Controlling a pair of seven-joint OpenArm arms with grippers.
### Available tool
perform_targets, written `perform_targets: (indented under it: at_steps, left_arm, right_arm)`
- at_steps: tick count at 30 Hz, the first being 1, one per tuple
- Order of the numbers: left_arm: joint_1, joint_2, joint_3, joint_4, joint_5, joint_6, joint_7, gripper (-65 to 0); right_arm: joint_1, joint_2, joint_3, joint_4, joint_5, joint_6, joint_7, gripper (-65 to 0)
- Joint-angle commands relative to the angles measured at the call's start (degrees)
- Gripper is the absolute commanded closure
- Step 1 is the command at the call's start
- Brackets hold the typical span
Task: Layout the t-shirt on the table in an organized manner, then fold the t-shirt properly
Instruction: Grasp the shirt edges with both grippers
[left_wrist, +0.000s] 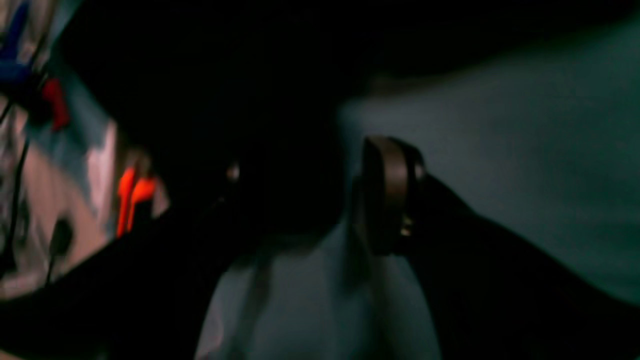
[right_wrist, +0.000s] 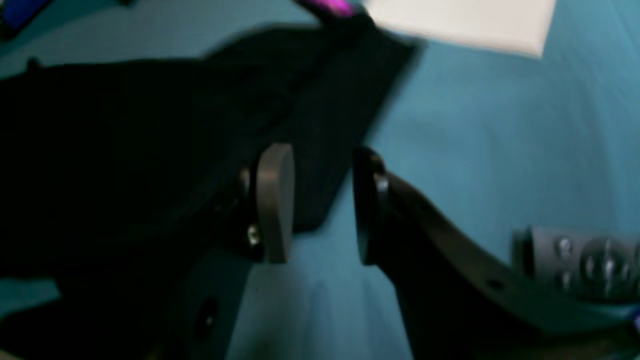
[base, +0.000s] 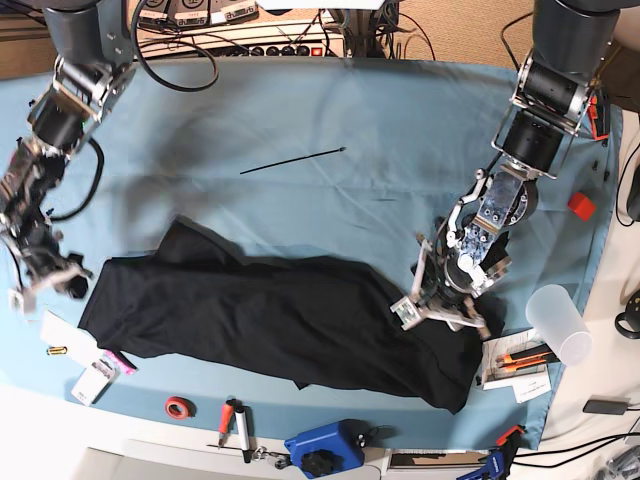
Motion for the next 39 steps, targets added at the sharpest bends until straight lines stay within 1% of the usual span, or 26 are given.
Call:
perform_targets:
  at_steps: [1, 3, 6, 8, 10, 12, 13, 15, 16, 18, 20, 22, 23, 25, 28, 31, 34, 39]
  left_arm:
    - [-1.81, -0.33, -0.37, 0.9, 0.15, 0.57, -0.44, -28.7]
    - [-1.79, -0.28, -0.37, 0.79, -0.35, -0.13, -0.55, -28.7]
    - [-1.84, -0.31, -0.37, -0.02, -0.7, -0.26, -0.87, -27.4]
    - [-1.81, -0.31, -0.37, -1.36, -0.72, 1.03, -0.92, -21.5]
    - [-1.81, -0.28, -0.37, -2.82, -0.79, 4.15, -1.03, -13.7]
    - [-1.84, -0.28, -0.37, -3.48, -1.31, 7.06, -1.36, -9.1]
    - [-1.84, -0.28, -0.37, -3.52, -1.73, 7.89, -1.33, -7.6]
    - [-1.86, -0.28, -0.37, -3.52, -2.51, 8.09, -1.31, -3.7]
    - [-1.84, -0.26, -0.37, -3.52, -2.71, 8.09, -1.31, -0.7]
    - [-1.84, -0.26, -0.37, -3.52, -2.91, 8.09, -1.2, 0.0]
    - [-1.92, -0.13, -0.37, -3.52, -2.89, 8.11, -0.13, 0.0]
    - [-1.99, 0.33, -0.44, -3.52, -2.89, 8.83, 0.7, 0.0]
    - [-1.97, 0.66, -0.48, -3.52, -2.91, 10.19, 0.74, 0.0]
    - [-1.99, 1.38, -0.48, -3.52, -2.86, 11.61, 0.83, 0.0]
    - [-1.97, 2.45, -0.48, -3.52, -2.89, 11.69, 0.83, 0.0]
    - [-1.97, 2.95, -0.48, -3.52, -2.91, 11.56, 0.85, 0.0]
    - [-1.97, 2.89, -0.48, -3.52, -2.91, 11.52, 0.85, 0.0]
    - [-1.97, 2.91, -0.48, -3.52, -2.91, 11.5, 0.85, 0.0]
  right_arm:
    - [0.13, 1.42, 1.33, 1.05, 2.91, 1.97, 0.13, -20.2]
    - [-2.34, 1.42, 3.85, 1.05, 7.1, 5.24, -2.45, -20.2]
    - [-6.23, 1.4, 6.6, 1.05, 12.35, 5.24, -5.05, -20.2]
    - [-8.83, 1.4, 7.41, 1.05, 14.4, 5.24, -5.55, -20.2]
    - [-11.06, 1.38, 7.43, 1.05, 15.78, 5.24, -5.92, -20.2]
    - [-12.87, 1.22, 7.43, 1.05, 17.38, 5.24, -6.1, -20.2]
    - [-13.57, 1.11, 7.43, 1.05, 18.84, 5.24, -6.23, -20.2]
    - [-14.38, 0.9, 7.45, 1.05, 22.64, 5.24, -7.28, -20.2]
    - [-14.45, 0.66, 7.43, 1.05, 24.55, 5.24, -8.61, -20.2]
    - [-14.29, -0.09, 7.28, 1.05, 28.63, 5.24, -11.39, -20.2]
    - [-14.32, -0.72, 6.01, 1.05, 31.45, 5.24, -12.81, -20.2]
    - [-14.32, -1.27, 3.45, 1.05, 31.8, 5.24, -12.87, -20.2]
    - [-14.29, -1.53, 1.77, 1.05, 31.78, 5.24, -12.85, -20.2]
    - [-14.21, -1.97, -2.51, 1.05, 31.76, 5.24, -12.52, -20.2]
    - [-13.25, -3.08, -7.82, 1.07, 30.82, 5.24, -10.67, -20.2]
    - [-11.23, -5.31, -8.74, 1.07, 26.34, 5.24, -8.72, -20.2]
    - [-9.46, -7.45, -8.66, 1.07, 22.45, 5.24, -8.28, -20.2]
    - [-8.28, -10.69, -8.72, 1.07, 15.45, 5.24, -6.05, -20.2]
